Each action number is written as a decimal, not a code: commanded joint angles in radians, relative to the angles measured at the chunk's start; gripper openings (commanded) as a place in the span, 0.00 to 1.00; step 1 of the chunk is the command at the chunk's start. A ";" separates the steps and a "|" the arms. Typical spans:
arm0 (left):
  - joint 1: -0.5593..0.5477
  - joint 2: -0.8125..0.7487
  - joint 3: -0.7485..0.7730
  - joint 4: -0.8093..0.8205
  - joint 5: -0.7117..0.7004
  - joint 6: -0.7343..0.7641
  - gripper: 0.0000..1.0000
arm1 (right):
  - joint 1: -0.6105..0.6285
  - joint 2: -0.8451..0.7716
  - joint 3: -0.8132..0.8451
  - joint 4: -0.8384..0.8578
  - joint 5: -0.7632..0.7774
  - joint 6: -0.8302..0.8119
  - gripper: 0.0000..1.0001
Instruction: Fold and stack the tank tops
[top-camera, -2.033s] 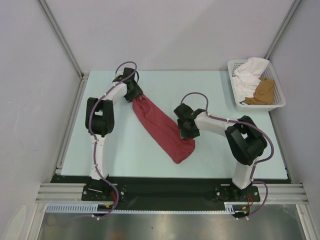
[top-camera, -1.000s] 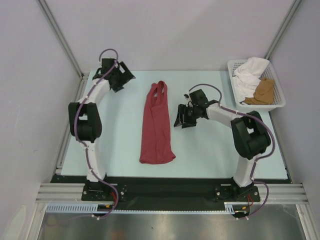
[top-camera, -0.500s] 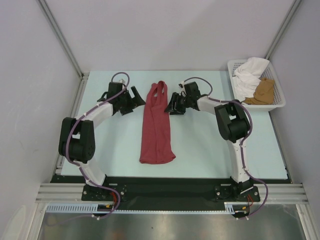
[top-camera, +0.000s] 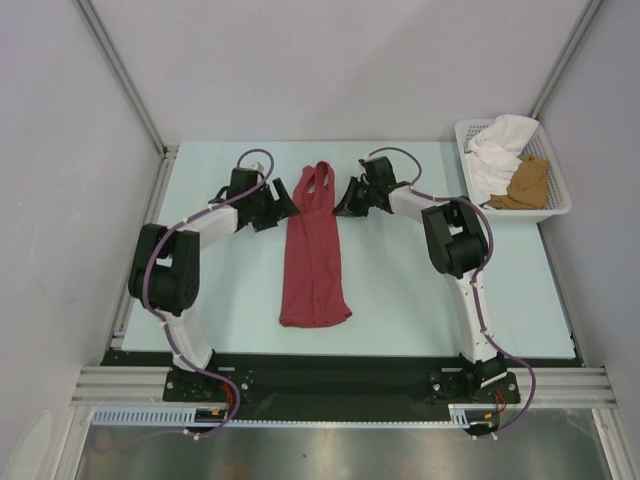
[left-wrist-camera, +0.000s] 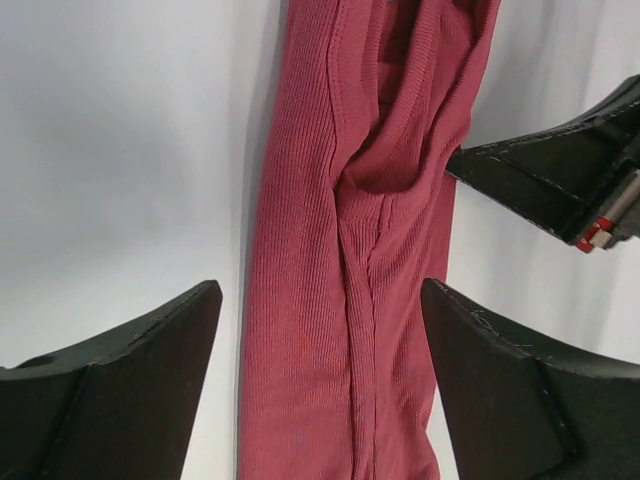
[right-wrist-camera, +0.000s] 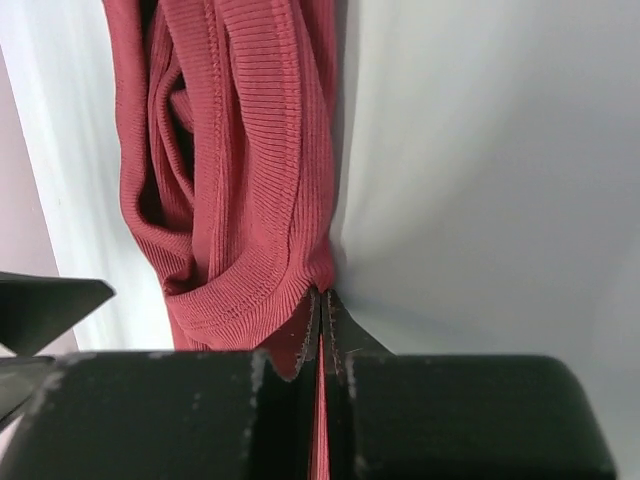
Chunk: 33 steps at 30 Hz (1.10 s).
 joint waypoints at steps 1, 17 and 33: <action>-0.023 0.063 0.077 0.023 0.006 0.028 0.85 | -0.039 0.022 0.000 -0.023 0.055 0.017 0.00; -0.040 0.323 0.333 -0.021 -0.011 0.033 0.54 | -0.109 0.036 0.026 -0.035 0.015 -0.023 0.00; -0.034 0.269 0.286 0.084 -0.106 0.040 0.89 | -0.145 0.045 0.127 -0.090 -0.013 -0.035 0.40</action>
